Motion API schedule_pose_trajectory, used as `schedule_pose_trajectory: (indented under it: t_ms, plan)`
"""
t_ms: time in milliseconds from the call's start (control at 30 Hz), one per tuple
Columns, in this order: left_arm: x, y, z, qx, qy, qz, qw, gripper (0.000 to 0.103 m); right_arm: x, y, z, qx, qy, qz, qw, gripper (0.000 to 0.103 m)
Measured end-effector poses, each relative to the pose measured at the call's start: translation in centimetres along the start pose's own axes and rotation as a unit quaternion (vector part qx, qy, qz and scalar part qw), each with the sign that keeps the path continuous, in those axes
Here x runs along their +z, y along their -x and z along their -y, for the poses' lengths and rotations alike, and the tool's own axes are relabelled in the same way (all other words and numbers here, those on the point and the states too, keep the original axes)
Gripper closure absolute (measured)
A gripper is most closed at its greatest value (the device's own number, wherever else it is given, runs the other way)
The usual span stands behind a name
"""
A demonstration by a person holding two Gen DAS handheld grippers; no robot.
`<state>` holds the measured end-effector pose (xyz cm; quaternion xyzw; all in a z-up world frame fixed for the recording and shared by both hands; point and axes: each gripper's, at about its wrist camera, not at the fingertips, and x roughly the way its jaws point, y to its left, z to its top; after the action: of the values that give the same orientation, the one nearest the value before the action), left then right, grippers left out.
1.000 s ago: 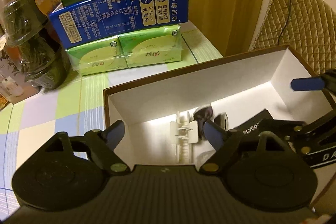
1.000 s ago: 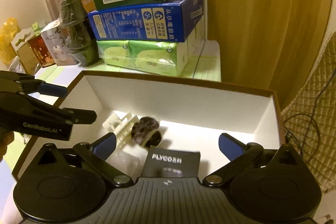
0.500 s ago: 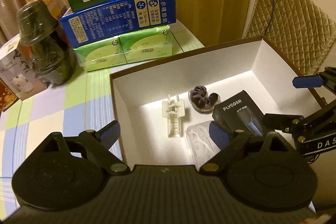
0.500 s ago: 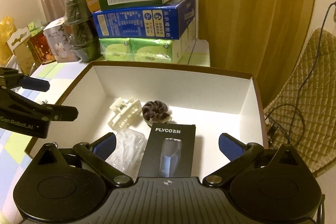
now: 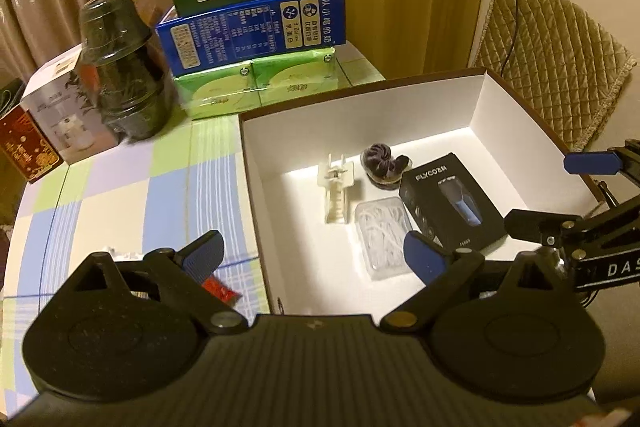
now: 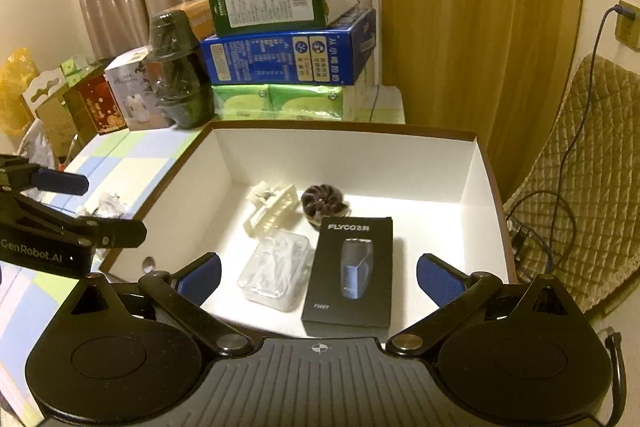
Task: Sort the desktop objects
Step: 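Withdraw both grippers up out of the brown box, then move both open grippers back toward the small items lying on the tablecloth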
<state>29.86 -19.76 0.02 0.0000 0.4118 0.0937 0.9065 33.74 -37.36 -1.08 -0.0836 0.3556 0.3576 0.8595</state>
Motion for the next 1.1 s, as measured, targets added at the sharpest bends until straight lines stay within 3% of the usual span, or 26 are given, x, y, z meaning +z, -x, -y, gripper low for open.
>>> schedule_pose_trajectory:
  t_ms: [667, 1100]
  plan:
    - [-4.9, 5.5, -2.8, -0.013, 0.008, 0.012, 0.9998, 0.007, -2.6, 3.0, -4.8, -0.005, -0.045, -0.003, 0.999, 0.002]
    - [-7.8, 6.4, -6.9, -0.041, -0.01, -0.015, 0.999, 0.007, -3.7, 2.4, -9.0, -0.034, -0.066, -0.031, 0.997, 0.002]
